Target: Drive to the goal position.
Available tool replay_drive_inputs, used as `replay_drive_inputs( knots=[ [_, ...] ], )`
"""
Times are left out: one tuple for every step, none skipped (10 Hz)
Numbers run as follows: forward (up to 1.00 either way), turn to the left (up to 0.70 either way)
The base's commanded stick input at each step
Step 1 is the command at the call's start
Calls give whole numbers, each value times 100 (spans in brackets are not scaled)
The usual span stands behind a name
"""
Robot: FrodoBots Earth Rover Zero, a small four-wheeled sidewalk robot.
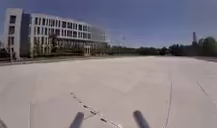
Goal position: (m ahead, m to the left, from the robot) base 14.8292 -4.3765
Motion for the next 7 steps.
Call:
replay_drive_inputs(
  knots=[
    [85,-27],
    [85,-27],
    [85,-27],
    [85,-27],
    [85,-27],
    [85,-27],
    [85,-27]
  ],
)
